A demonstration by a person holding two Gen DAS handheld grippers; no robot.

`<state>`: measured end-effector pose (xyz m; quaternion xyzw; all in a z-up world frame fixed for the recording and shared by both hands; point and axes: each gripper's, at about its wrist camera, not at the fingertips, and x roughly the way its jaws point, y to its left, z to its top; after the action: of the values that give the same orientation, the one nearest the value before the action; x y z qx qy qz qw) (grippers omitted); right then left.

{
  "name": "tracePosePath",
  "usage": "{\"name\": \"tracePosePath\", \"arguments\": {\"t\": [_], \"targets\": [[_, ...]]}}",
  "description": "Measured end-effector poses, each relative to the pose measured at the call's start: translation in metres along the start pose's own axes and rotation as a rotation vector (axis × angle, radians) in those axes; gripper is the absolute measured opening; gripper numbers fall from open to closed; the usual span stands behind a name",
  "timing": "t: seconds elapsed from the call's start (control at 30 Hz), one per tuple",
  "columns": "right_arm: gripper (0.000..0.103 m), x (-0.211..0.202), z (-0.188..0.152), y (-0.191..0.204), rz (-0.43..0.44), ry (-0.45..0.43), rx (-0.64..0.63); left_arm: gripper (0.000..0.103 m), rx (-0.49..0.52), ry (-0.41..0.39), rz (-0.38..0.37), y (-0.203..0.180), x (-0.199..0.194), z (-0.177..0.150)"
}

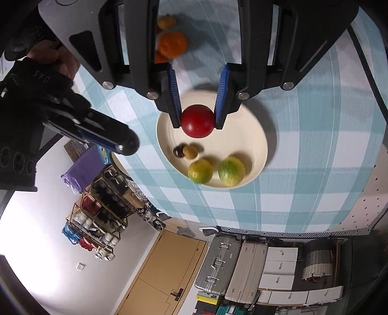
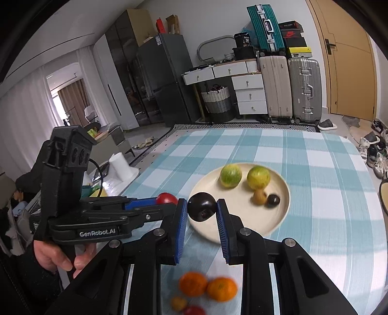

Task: Organize fruits
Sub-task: 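Grasp the red tomato with the left gripper while the right carries the plum to the plate, then open both grippers to drop the plum and tomato onto the plate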

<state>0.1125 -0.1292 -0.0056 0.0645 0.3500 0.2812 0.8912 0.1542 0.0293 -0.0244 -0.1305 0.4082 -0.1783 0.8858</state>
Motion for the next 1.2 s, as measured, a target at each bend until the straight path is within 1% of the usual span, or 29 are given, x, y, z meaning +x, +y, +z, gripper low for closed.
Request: {"name": "tracePosePath", "arguments": {"t": [0.2, 0.43, 0.6, 0.8, 0.9, 1.0, 1.1, 1.2], "targets": [[0.025, 0.035, 0.022, -0.027, -0.019, 0.01, 0.026, 0.024, -0.036, 0.01, -0.005, 0.012, 0.033, 0.024], [0.025, 0.078, 0.025, -0.059, -0.016, 0.063, 0.094, 0.024, -0.041, 0.044, 0.0, 0.022, 0.07, 0.026], [0.025, 0.099, 0.021, -0.067, -0.017, 0.077, 0.084, 0.024, -0.031, 0.028, 0.0, 0.026, 0.087, 0.027], [0.025, 0.112, 0.02, -0.066, 0.0, 0.069, 0.063, 0.024, -0.017, -0.004, 0.007, 0.028, 0.097, 0.031], [0.025, 0.113, 0.016, -0.066, -0.012, 0.057, 0.048, 0.024, 0.002, 0.006, 0.026, 0.028, 0.105, 0.028], [0.025, 0.112, 0.015, -0.069, -0.006, 0.044, 0.061, 0.024, -0.009, 0.019, 0.015, 0.031, 0.111, 0.026], [0.025, 0.114, 0.013, -0.072, 0.001, 0.036, 0.073, 0.024, -0.013, 0.002, 0.004, 0.033, 0.112, 0.024], [0.025, 0.116, 0.012, -0.074, 0.003, 0.03, 0.087, 0.024, -0.021, 0.001, -0.019, 0.037, 0.112, 0.024]]}}
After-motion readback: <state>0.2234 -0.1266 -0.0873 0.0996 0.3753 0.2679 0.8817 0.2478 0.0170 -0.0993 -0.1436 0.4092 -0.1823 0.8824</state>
